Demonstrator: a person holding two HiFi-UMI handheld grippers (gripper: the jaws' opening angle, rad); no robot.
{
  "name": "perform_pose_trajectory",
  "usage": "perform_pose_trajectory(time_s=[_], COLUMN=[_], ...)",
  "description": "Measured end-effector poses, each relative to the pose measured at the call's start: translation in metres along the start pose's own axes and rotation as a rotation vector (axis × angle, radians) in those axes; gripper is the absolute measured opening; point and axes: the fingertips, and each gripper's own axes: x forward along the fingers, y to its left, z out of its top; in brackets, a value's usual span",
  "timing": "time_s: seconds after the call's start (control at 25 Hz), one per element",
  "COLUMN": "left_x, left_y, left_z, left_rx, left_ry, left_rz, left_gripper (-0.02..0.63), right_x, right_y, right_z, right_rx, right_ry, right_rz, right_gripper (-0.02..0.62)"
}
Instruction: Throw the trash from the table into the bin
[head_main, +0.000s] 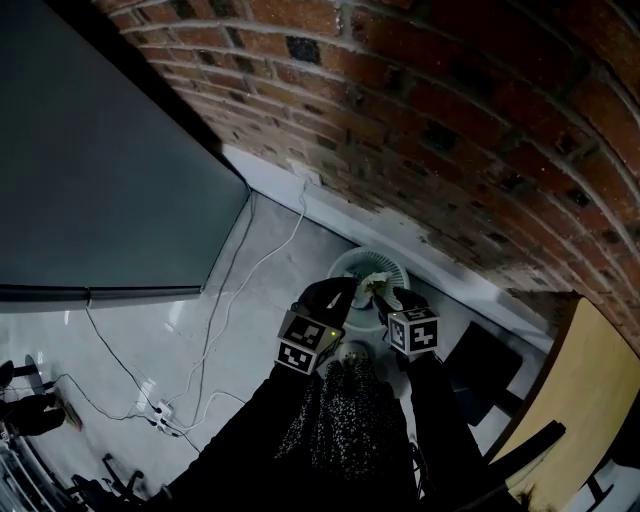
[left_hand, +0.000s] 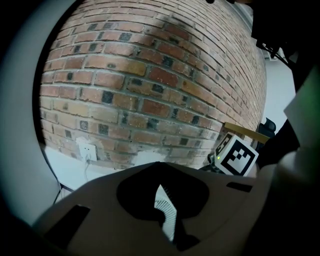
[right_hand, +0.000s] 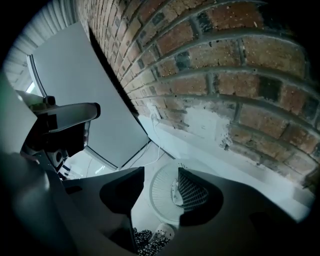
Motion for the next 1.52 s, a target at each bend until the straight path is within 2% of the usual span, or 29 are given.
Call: perform_pose_trajectory(time_s=[0.36,0.6,0.72,0.76,0.84,0.88,1.0,1.08,1.52], left_x=[-0.014,-0.041,-0.060,-0.067,-0.082,-0.090,-0.115,-0.133,-0.221], left_y=[-0.005,-0.017,-0.024,-0.027,-0.034,-0.037,-0.050,-0.057,-0.112], left_z=[0.018,0.041,0.053,0.057,0.067,0.073,0.092,0.102,0.131], left_rx=[0.009,0.038,0.043,0.045,0.053,0.059,0.079,0.091,0.141], left_ry=[-0.022,-0.056,-0.074,-0.079,-0.095,-0.107,-0.147,-0.171,-0.259], left_rz=[0.006,0.014,0.022,0.025,0.029,0.029,0.029,0.029,-0.006], left_gripper=[0.006,0.006,0.005,0.006,0.006,0.006,0.006,0.006,0.006], right_x=[-0.024,-0.055,-0.080,-0.090,-0.111,-0.122,-0.154,-0.179,-0.292], right_y=[0.008,0.034,0.048,0.051,0.059,0.064,0.076,0.084,0.143], right_z=[0.023,0.040,0.051,0.056,0.064,0.067,0.073,0.076,0.076], right_rx=[-0.014,-0.116,-0.131,-0.135,-0.145,-0.146,-0.142,-0.141,-0.174], right_ry=[-0.066,-0.086,-0.126,-0.146,-0.193,-0.215,-0.260,-0.291,-0.449], right_rz=[-0.013,-0.023,-0.043,-0.062,-0.104,-0.113,-0.149,-0.192,-0.290], right_gripper=[0.195,0.193,0.192,0.169,0.059,0.049,0.042,0.014,0.011])
